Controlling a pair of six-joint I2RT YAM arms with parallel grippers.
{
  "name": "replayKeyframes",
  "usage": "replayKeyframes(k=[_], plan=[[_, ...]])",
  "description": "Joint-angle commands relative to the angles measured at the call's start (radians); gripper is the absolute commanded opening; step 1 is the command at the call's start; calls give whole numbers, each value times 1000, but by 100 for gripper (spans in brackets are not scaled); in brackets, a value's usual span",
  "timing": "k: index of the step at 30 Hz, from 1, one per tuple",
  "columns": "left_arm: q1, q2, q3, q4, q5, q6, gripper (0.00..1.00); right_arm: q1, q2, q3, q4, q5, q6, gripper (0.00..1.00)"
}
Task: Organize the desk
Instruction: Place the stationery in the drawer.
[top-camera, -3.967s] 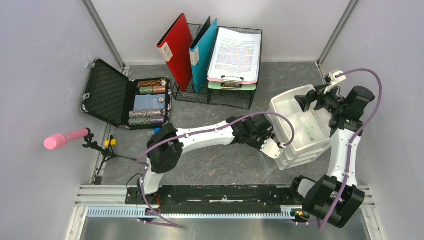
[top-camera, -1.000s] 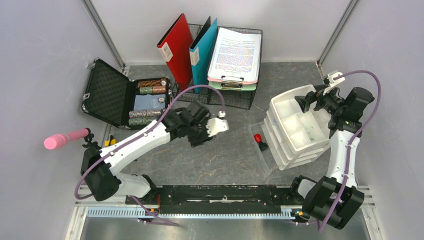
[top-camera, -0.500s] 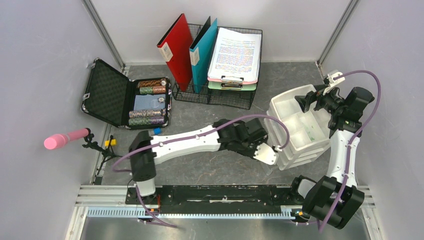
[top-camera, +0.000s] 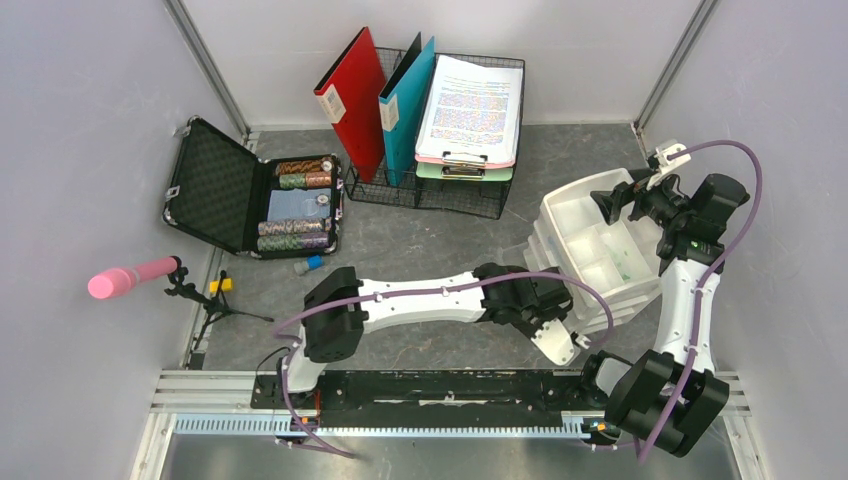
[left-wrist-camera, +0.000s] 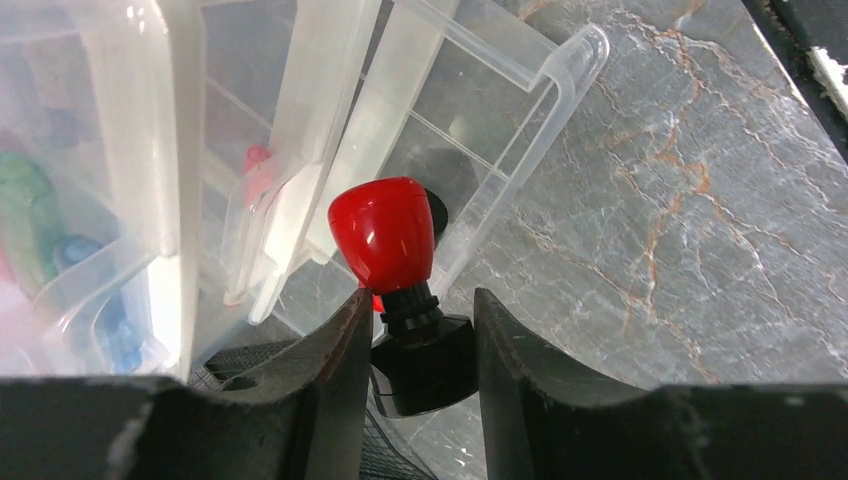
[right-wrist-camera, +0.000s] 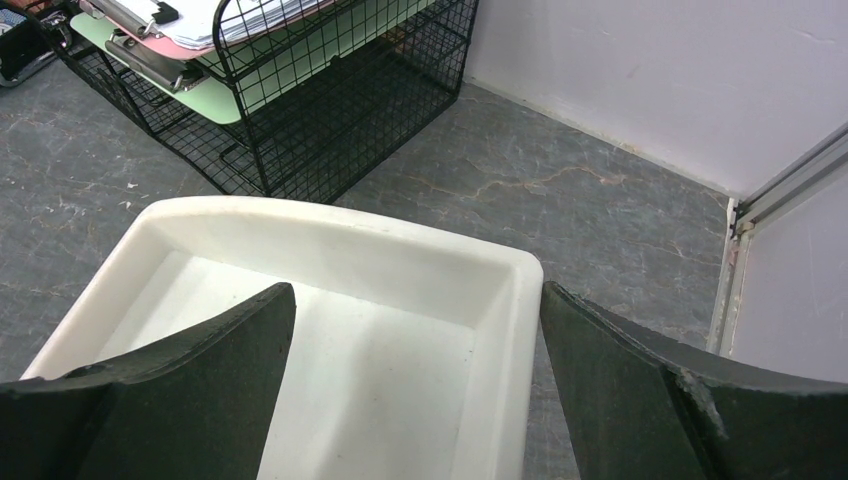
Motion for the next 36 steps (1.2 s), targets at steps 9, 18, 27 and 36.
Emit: replayKeyframes(k=[9, 18, 27, 36], plan=[[-9, -80, -32, 127, -87, -51, 70, -14, 54, -72, -202, 60, 7, 98], [25, -386, -398, 224, -164, -195, 88, -17, 51, -73, -203, 57, 6, 98], [338, -784, -736, 143, -182, -386, 100, -17, 55, -72, -203, 52, 7, 98], [675, -1003, -874, -19, -155, -438, 100, -17, 68, -72, -203, 57, 10, 98]])
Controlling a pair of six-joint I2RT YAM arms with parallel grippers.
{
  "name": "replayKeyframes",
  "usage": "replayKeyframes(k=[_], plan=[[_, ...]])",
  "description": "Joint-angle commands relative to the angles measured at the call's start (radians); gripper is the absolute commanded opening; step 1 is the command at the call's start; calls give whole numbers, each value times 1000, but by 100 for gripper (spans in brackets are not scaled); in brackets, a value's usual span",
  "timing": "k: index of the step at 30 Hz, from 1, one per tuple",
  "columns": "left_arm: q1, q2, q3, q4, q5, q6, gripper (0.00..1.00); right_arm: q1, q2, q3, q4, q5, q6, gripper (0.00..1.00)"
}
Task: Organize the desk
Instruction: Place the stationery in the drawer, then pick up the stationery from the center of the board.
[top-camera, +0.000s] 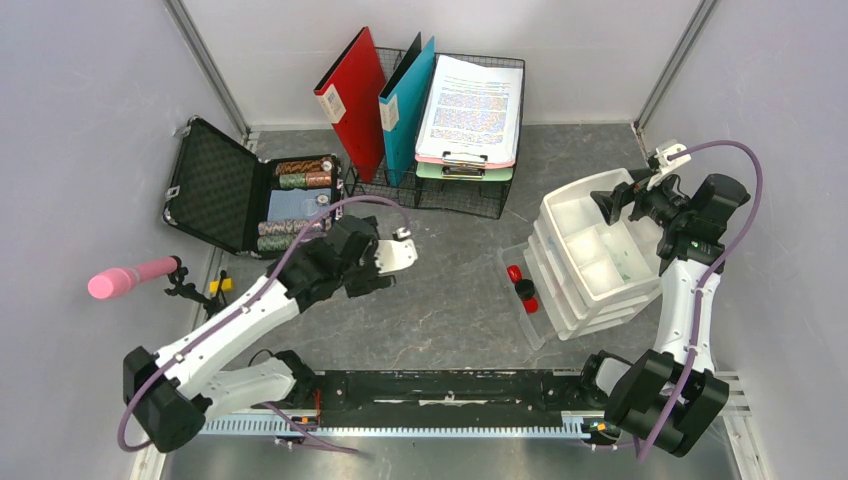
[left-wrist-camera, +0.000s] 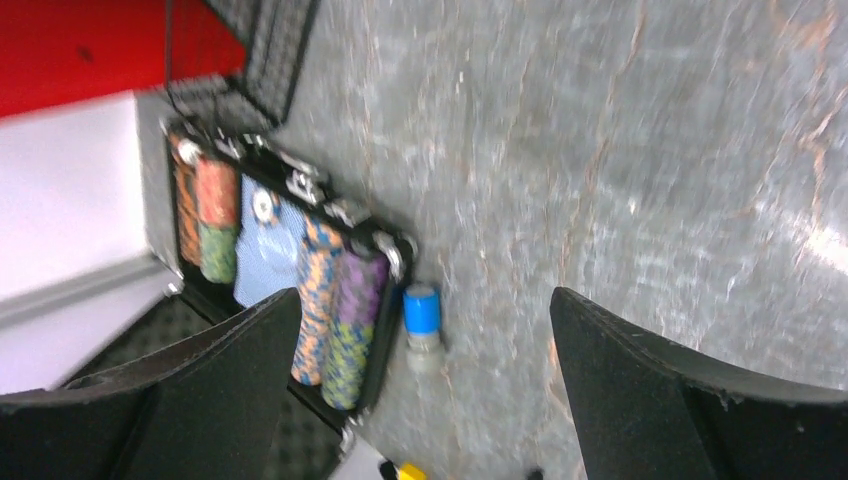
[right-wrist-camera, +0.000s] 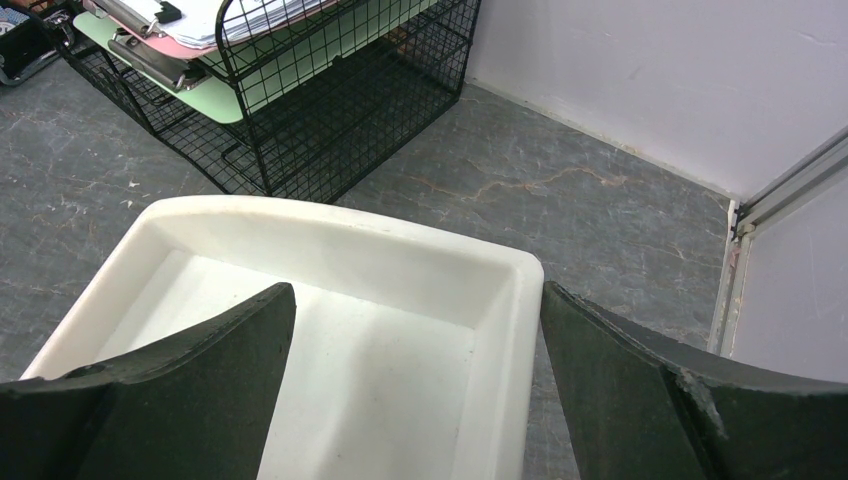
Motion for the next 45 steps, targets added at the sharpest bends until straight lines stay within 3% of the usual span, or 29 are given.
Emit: replayKeyframes(k=[1, 8, 21, 30, 37, 45], plan=[[122, -49, -47, -89, 24, -71, 100, -13, 70, -72, -202, 64, 14, 98], [334, 39, -92, -71, 41, -33, 100, -13, 73, -72, -202, 63, 14, 98], [707, 275, -44, -84, 147, 100, 95, -13, 86, -69, -206, 54, 14, 98], [788, 377, -28, 14, 177, 138, 93, -13, 88, -64, -218, 38, 8, 98], [797, 461, 1, 23, 264, 95, 90, -13, 102, -58, -233, 26, -3, 98], [798, 454, -17, 98, 342, 91, 91, -13, 107, -55, -242, 24, -11, 98]])
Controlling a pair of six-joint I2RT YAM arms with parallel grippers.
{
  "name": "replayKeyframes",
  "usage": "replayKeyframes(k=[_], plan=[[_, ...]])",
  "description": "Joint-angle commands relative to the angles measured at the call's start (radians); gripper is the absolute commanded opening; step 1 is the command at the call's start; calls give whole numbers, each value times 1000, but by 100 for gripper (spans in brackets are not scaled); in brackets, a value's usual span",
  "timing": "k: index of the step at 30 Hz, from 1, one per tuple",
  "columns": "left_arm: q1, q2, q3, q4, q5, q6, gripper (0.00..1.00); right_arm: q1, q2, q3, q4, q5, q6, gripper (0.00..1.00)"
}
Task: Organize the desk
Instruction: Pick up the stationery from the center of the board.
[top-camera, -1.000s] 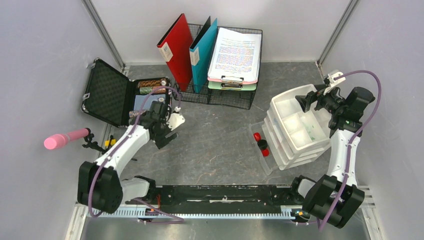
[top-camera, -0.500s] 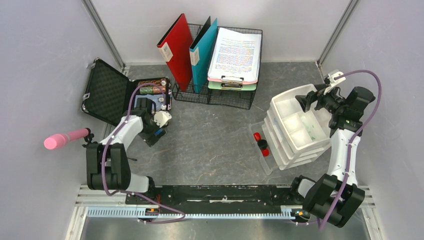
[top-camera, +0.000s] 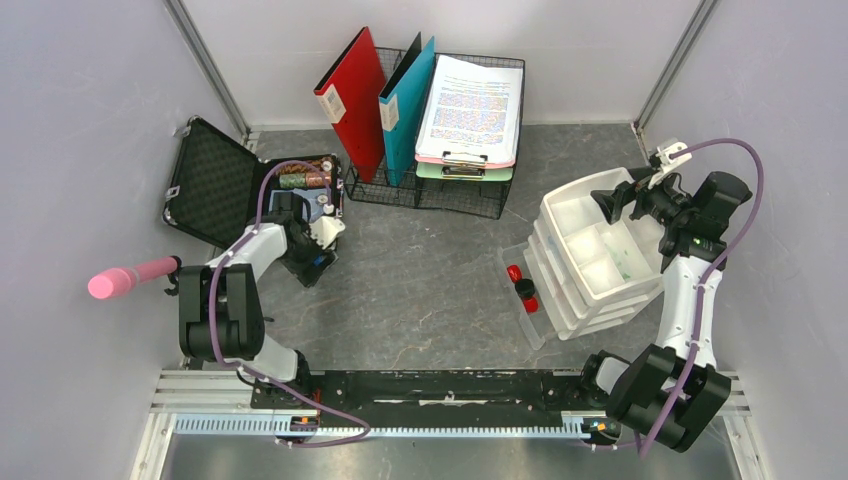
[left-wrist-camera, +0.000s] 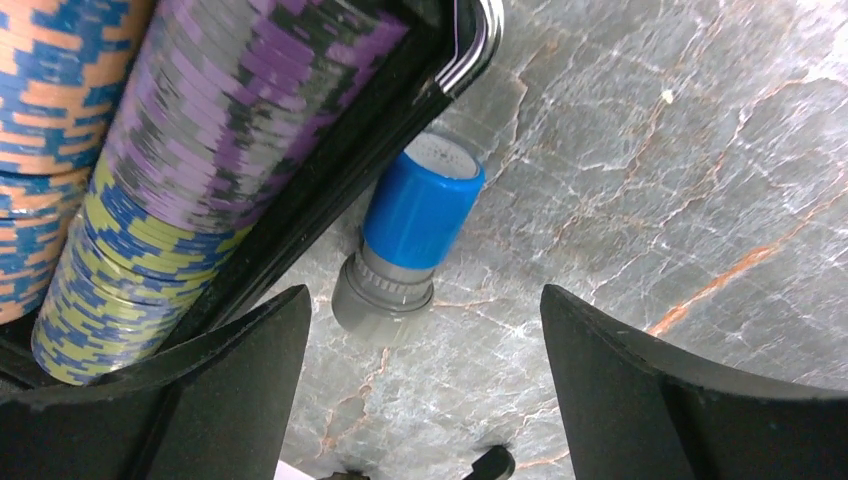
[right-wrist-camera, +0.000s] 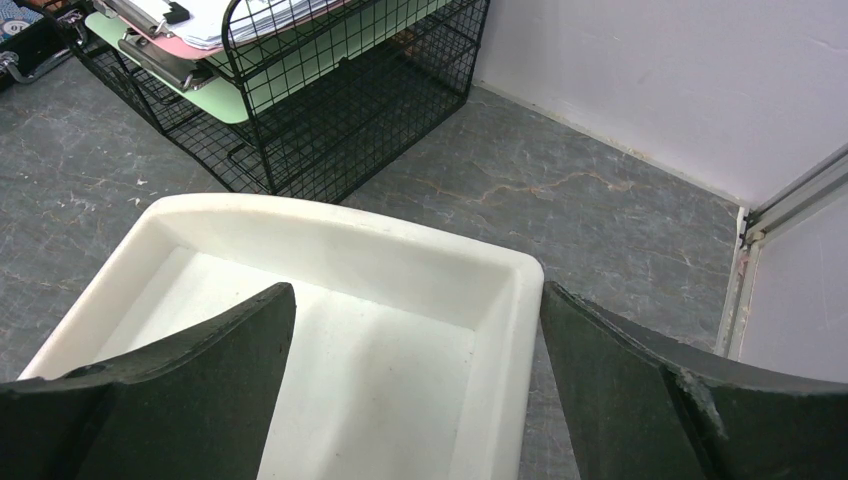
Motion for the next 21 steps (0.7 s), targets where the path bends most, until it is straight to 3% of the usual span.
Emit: replayKeyframes(k=[1, 11, 21], plan=[[3, -18, 16, 65, 82, -1, 91, -6, 82, -71, -236, 54, -1, 98], [2, -83, -16, 16, 188, 79, 88, -6, 87, -73, -235, 57, 3, 98], [-3, -27, -10, -20, 198, 106, 81, -6, 87, -76, -231, 58, 10, 98]])
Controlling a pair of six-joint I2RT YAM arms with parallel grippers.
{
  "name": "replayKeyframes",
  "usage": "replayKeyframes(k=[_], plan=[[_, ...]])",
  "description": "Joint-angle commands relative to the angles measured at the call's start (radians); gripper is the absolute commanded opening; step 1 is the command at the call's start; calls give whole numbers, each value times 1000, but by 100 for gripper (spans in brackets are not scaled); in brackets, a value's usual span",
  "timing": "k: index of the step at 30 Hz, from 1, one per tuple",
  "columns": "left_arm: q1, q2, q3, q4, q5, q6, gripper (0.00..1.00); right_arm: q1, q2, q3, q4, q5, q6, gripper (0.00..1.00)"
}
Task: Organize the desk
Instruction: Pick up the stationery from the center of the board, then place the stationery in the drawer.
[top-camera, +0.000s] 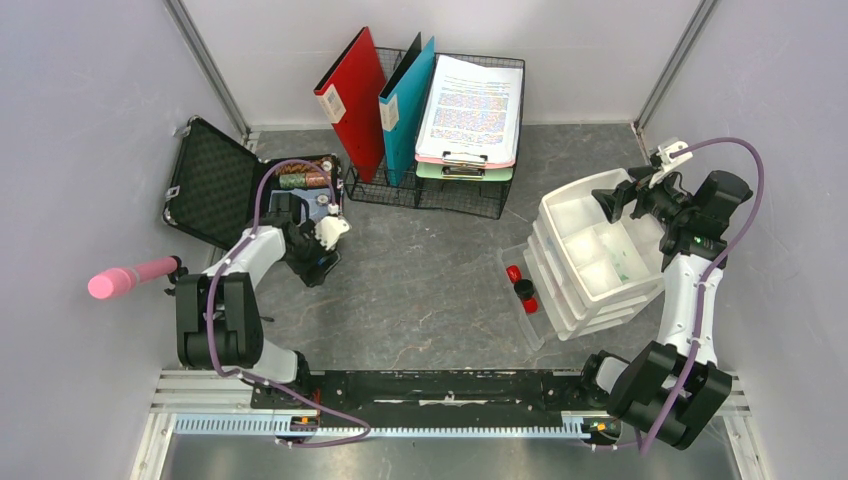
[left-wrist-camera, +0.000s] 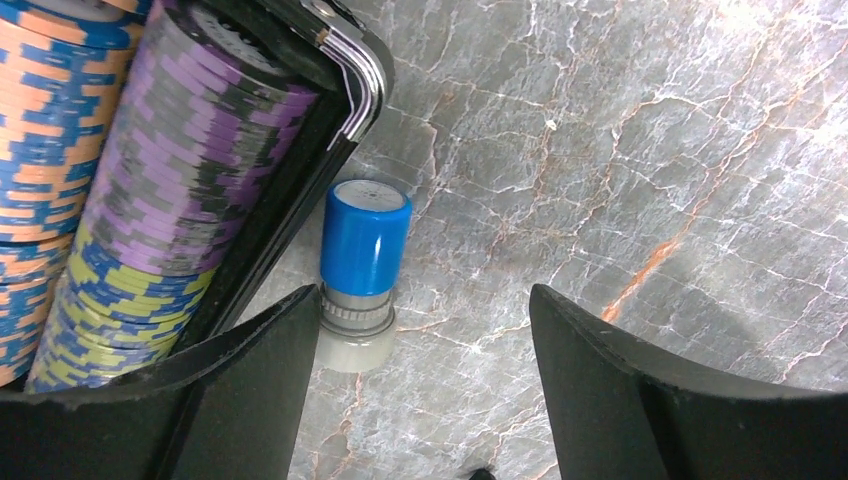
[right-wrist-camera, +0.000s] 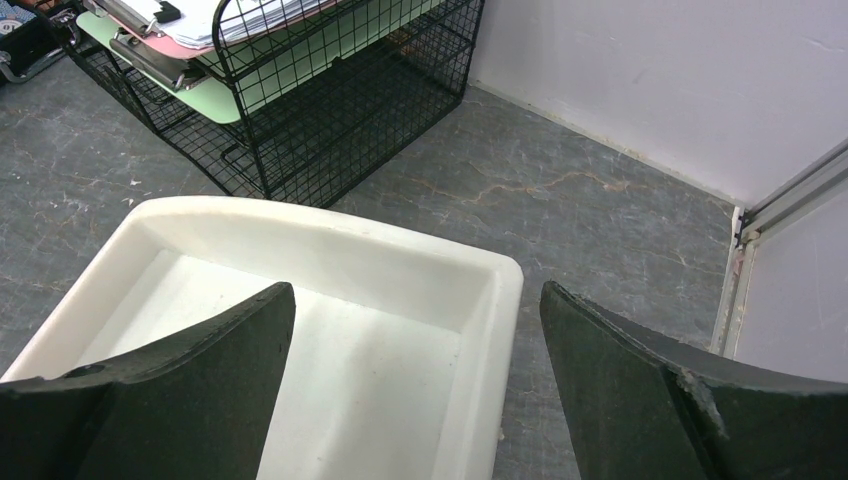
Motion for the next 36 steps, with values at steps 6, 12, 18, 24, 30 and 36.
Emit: replayKeyframes(k=[6, 12, 18, 24, 30, 36], plan=[[-4, 40, 2, -12, 26, 68, 80, -5, 75, -82, -235, 61, 16, 98], [-19, 42, -24, -11, 23, 69, 63, -4, 77, -82, -235, 61, 18, 98], [-97, 5, -44, -21, 5, 57, 36, -5, 75, -82, -234, 61, 18, 98], [-320, -122, -33, -78, -19, -3, 25, -5, 68, -81, -234, 56, 19, 98], [-652, -146, 117, -88, -65, -112, 24, -5, 64, -81, -234, 50, 21, 98], [-920, 56, 414, -88, -167, -129, 23, -5, 61, -81, -235, 47, 21, 98]])
